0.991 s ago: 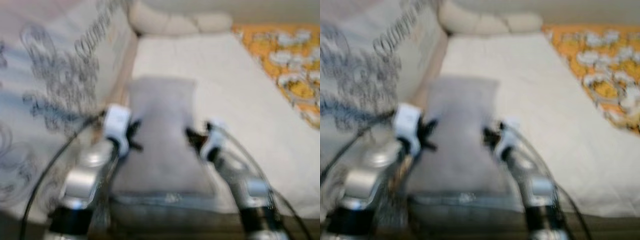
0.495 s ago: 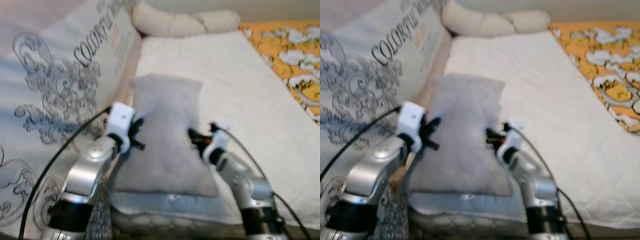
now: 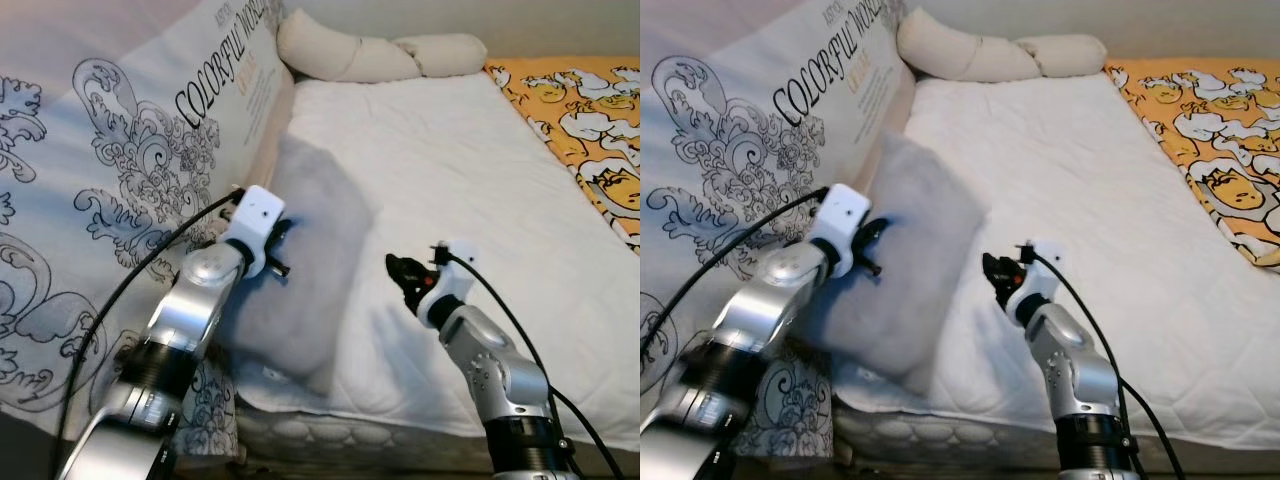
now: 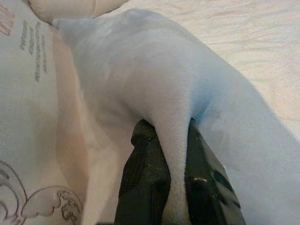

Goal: Clean up the room

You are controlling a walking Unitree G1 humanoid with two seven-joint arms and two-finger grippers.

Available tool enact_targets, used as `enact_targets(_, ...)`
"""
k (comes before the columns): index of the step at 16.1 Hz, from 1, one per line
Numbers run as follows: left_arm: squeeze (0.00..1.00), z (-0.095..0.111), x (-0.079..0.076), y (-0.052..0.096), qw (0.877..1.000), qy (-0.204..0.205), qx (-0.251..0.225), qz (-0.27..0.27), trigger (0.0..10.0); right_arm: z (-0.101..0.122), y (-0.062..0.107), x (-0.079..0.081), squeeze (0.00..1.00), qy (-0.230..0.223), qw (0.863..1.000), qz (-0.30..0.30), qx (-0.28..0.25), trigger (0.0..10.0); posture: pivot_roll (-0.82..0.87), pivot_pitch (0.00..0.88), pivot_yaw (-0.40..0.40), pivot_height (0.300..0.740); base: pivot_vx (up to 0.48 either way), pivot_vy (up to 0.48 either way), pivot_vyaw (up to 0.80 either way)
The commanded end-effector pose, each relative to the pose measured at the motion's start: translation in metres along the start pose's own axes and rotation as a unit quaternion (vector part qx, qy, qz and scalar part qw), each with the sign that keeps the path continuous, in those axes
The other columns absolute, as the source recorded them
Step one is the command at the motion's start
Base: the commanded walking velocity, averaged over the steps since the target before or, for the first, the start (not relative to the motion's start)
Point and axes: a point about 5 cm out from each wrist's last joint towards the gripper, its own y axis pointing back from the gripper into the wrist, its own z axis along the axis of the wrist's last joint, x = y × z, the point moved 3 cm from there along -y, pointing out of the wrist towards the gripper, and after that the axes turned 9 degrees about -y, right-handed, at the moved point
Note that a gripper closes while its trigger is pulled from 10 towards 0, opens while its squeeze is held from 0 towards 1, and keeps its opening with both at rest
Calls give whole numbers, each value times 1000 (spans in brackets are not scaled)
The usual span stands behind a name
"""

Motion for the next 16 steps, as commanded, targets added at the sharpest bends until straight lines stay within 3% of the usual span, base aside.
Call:
enact_targets(1, 0, 11, 4, -5, 1000, -15, -23, 6, 10000, 3, 1, 0, 1000, -1, 1000, 0, -10, 10000, -19, 0, 64, 740, 0, 0, 0)
enact_targets(4, 0, 15, 8, -15, 999, -24, -27, 14, 10000, 6, 4, -6, 1000, -3, 1000, -7, -20, 10000, -30, 0, 68, 740, 0, 0, 0)
enact_targets(6, 0, 24, 16, -25, 998, -52, -37, 24, 10000, 12, 7, -1, 1000, -5, 999, 14, -29, 10000, -33, 0, 67, 740, 0, 0, 0)
enact_targets(8, 0, 35, 41, -28, 996, -52, -38, 68, 10000, 11, 11, 11, 1000, 20, 997, 74, -11, 10000, -40, 0, 74, 740, 0, 0, 0)
enact_targets(12, 0, 33, 74, -22, 989, -42, -20, 142, 10000, 21, 14, 11, 1000, 36, 995, 91, -16, 10000, -42, 0, 80, 740, 0, 0, 0)
enact_targets(14, 0, 24, 77, -21, 988, -38, -1, 152, 10000, 18, 15, 12, 1000, 43, 994, 101, -3, 10000, -34, 0, 77, 740, 0, 0, 0)
enact_targets(16, 0, 9, 67, -23, 989, -56, 27, 136, 10000, 10, 16, 22, 1000, 48, 989, 135, 20, 10000, -32, 0, 77, 740, 0, 0, 0)
